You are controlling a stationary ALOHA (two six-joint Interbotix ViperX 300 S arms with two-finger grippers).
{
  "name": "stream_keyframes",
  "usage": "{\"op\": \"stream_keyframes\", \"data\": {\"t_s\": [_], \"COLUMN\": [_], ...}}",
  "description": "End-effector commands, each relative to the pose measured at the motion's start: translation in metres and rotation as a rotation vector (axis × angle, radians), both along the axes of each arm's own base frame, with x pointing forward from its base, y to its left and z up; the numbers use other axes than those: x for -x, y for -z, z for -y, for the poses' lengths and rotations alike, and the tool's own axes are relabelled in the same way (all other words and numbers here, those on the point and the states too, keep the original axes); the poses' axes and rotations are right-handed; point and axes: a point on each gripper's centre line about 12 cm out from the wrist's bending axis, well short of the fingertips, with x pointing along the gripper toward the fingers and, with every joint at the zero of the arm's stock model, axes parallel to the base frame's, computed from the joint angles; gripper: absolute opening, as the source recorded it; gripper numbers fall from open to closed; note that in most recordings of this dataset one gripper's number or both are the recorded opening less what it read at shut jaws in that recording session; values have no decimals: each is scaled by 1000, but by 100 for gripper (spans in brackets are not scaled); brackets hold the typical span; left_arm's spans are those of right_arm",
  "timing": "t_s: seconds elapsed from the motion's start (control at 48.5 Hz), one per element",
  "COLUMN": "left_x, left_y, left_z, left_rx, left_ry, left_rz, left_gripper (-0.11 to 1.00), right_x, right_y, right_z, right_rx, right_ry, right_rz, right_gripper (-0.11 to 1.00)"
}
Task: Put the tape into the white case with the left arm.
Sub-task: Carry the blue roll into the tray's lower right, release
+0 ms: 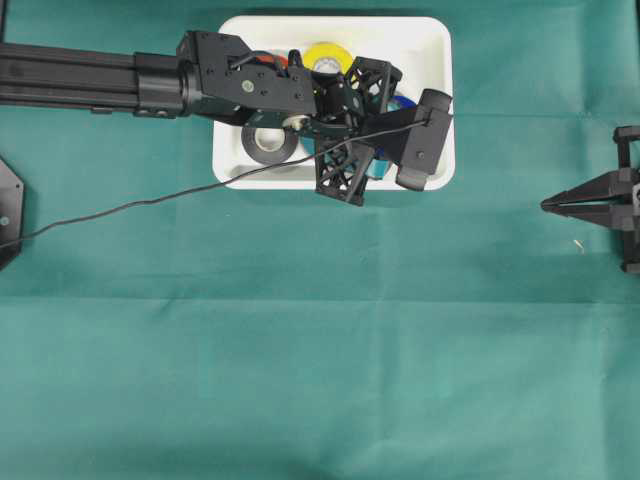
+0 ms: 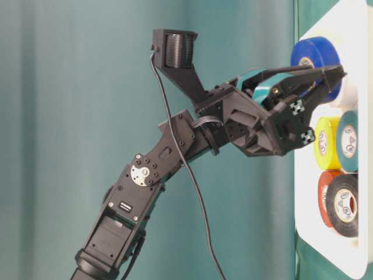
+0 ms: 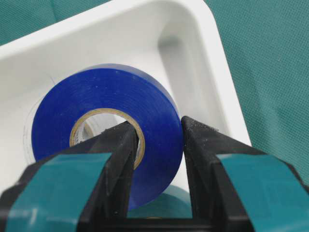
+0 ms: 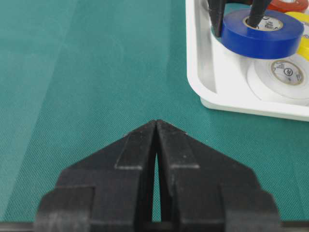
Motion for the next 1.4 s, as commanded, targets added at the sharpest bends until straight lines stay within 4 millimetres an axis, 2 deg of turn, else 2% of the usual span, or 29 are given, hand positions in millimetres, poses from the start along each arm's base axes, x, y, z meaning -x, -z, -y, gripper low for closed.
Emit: {"op": "stream_keyframes", "data": {"t_s": [0.0,0.062,0.227,0.289,0.33,0.536,0.68,1.031,1.381], "left_x": [-4,-3,-2,-1,-1,5,19,66,120], "left_y": [-21,-21,-23,-23,-26,-34,-41,-45,-47], "left_z": [-3,-2,-1,-1,-1,2,5,29,41], "left_rx": [-7,-8,-9,-9,-9,-9,-6,5,91], "left_ry": [-8,-6,-4,-4,-4,-3,-2,26,-71], "left_rz": [52,55,56,56,61,71,70,59,60], "left_gripper": [27,32,82,94,98,97,97,97,97], "right_x": [-2,-2,-2,-2,-2,-2,-2,-2,-2], "right_y": [-4,-4,-4,-4,-4,-4,-4,-4,-5], "right_z": [0,0,0,0,0,0,0,0,0], "right_rx": [-1,-1,0,-1,0,0,0,-1,-1], "right_ry": [2,2,1,2,1,1,1,2,2], "right_rz": [14,14,14,14,14,14,14,15,17], "right_gripper": [-9,-9,-9,-9,-9,-9,-9,-9,-9]}}
